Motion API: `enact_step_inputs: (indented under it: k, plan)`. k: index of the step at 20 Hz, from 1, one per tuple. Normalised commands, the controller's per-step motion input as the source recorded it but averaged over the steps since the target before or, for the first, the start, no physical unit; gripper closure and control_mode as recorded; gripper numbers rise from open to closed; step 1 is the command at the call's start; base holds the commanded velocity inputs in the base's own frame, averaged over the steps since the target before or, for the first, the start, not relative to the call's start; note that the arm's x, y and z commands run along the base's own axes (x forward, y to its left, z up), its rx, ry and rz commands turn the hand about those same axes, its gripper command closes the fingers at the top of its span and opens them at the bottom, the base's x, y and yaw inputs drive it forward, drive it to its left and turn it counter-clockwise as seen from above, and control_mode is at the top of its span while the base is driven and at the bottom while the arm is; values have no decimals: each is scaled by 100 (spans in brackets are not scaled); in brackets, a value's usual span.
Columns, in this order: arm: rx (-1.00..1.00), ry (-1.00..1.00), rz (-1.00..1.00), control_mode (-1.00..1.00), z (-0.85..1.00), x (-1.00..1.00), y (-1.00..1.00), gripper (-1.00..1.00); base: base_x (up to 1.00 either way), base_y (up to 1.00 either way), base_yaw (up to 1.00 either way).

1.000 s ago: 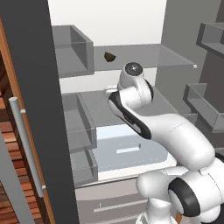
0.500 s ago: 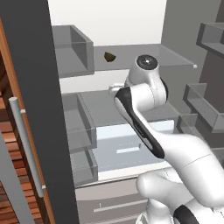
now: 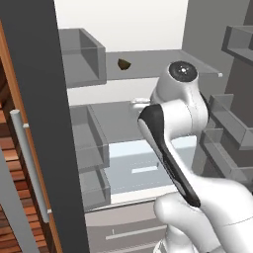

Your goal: Pick the kiwi and orange from the fridge and place them inside the tupperware on the counter.

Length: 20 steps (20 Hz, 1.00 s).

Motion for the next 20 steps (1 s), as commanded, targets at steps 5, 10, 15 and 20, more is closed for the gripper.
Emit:
enact_step_inputs:
  k: [5,10,15,20]
  plan:
    - [4,0,-1,-100,12,-63,-13,100,0,0,0]
    - [1,3,-7,-100,-1,-49,-7,100,0,0,0]
    - [0,-24,-26,-100,0,-47,-1,100,0,0,0]
    - [0,-15,-12,100,-2,-39,0,100,-32,0,-8]
